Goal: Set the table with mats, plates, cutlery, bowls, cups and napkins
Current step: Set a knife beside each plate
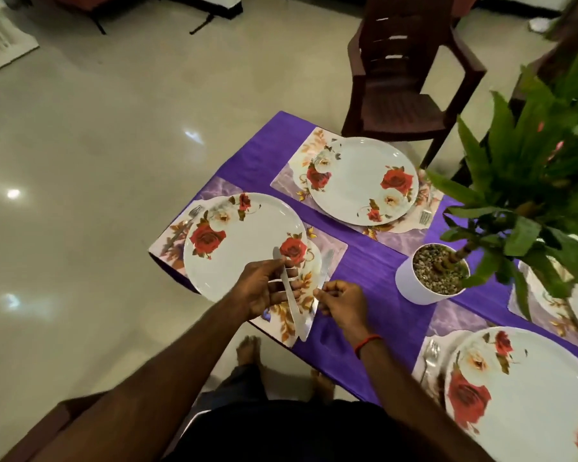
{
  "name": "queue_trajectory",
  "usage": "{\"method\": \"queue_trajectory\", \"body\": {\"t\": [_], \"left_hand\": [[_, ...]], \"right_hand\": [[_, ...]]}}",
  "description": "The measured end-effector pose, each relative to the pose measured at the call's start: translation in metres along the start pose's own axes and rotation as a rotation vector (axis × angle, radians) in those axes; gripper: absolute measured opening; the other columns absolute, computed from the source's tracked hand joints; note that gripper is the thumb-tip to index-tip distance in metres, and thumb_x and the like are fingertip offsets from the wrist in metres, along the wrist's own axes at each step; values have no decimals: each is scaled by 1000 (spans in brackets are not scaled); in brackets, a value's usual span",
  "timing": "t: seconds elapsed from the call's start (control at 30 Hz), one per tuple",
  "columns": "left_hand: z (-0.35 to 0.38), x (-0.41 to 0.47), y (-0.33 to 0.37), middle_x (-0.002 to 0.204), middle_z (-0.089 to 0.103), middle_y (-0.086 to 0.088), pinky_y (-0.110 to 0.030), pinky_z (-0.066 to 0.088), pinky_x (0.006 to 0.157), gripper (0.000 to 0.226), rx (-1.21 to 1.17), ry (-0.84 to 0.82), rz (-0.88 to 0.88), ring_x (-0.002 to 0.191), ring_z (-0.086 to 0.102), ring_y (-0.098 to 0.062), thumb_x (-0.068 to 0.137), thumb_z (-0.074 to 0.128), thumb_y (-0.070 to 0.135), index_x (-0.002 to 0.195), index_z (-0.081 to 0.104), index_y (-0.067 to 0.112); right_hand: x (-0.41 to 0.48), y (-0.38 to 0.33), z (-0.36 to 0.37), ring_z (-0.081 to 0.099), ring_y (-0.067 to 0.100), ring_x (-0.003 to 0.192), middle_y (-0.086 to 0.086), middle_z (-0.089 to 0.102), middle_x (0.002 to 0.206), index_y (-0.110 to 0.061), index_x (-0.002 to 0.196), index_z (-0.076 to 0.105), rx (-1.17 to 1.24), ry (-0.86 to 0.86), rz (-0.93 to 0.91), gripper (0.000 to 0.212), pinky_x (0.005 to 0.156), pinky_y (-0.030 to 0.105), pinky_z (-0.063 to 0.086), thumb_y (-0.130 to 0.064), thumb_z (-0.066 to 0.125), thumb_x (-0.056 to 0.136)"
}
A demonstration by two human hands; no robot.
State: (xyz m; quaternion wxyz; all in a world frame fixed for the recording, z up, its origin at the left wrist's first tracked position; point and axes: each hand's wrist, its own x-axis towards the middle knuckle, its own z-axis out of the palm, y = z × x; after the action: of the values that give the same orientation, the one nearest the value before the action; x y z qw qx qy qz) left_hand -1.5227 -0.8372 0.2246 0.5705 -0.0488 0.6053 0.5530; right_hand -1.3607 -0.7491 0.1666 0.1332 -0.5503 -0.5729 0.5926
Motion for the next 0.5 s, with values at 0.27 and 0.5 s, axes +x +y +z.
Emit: {"method": "queue_trajectory", "body": {"t": [0.27,0.5], "left_hand": [[-23,44,51,105,75,-22,-51,61,86,26,184,-125,-56,97,74,-40,103,56,20,105,72,-1],[-52,76,76,113,72,-25,-46,63,73,28,259,-235,-149,94,74,-41,102,57,19,117,67,-3]], "right_hand": [[20,5,36,66,17,64,1,72,69,-22,66,68,-188,220,40,23,69,38,59,-12,88,73],[20,11,66,63,11,71,-5,67,74,-14,84,75,-315,334,63,11,66,23,54,-22,82,82]]}}
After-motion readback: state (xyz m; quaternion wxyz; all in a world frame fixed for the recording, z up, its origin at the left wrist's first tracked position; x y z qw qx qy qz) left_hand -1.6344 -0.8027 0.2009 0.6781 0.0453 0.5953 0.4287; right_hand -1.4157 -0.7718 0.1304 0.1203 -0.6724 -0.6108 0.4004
